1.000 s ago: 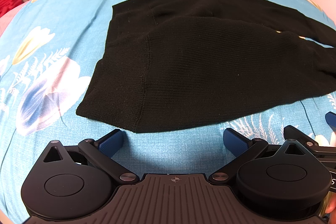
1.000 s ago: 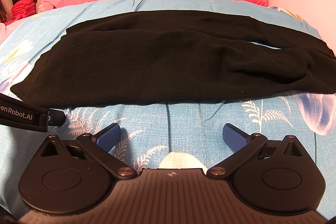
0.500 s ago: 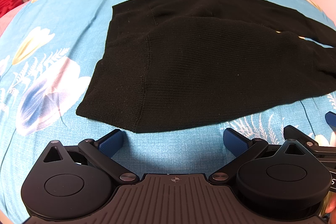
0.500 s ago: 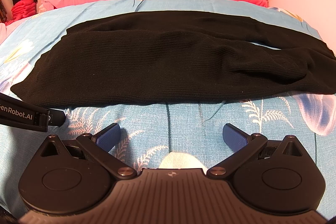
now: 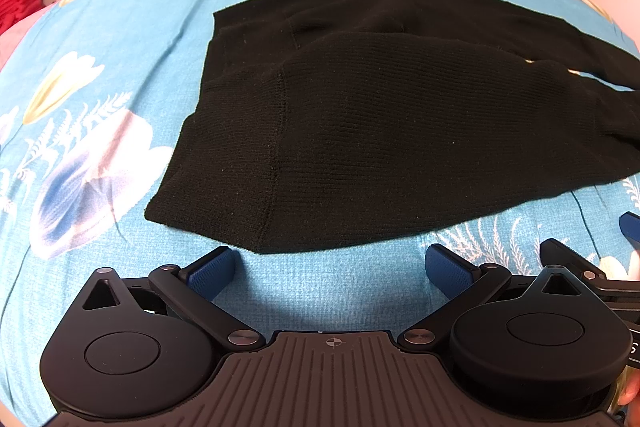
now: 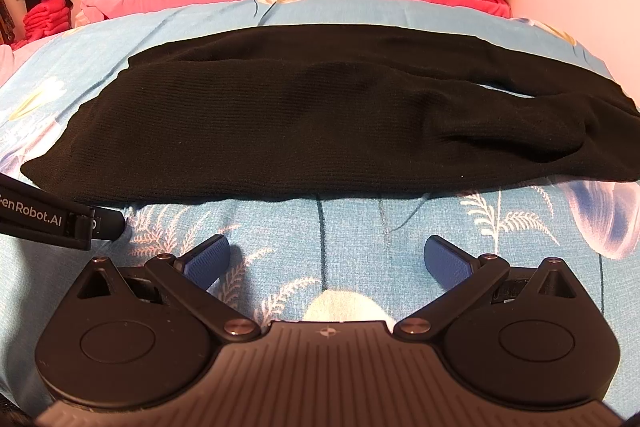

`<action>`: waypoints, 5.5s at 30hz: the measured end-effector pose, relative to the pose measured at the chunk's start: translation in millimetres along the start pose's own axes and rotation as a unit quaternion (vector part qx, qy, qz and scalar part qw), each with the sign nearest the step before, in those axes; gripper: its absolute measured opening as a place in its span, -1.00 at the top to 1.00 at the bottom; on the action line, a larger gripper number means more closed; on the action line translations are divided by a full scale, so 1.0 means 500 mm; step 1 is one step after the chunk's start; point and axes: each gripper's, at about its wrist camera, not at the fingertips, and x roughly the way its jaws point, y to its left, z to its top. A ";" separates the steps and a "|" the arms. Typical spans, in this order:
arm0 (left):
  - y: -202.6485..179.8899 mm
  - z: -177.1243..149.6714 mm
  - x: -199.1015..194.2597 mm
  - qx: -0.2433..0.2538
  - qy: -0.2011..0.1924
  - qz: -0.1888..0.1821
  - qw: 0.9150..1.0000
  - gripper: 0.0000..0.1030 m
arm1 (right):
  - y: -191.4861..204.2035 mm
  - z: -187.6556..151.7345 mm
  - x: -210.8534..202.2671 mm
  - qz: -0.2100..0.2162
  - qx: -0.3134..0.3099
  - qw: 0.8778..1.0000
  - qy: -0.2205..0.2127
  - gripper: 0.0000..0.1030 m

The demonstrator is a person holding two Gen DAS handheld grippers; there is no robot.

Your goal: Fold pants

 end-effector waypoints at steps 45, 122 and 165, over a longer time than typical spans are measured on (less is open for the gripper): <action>0.058 0.032 0.027 0.048 -0.073 -0.114 0.990 -1.00 | -0.399 0.026 -0.001 0.027 0.321 0.942 -0.097 0.80; 0.111 0.019 0.025 0.051 -0.117 -0.132 0.983 -1.00 | 0.372 0.331 0.350 0.241 -0.267 0.933 0.010 0.15; 0.050 0.055 -0.008 0.069 -0.092 -0.082 0.990 -1.00 | -0.110 0.071 0.024 0.115 -0.015 0.993 -0.003 -0.70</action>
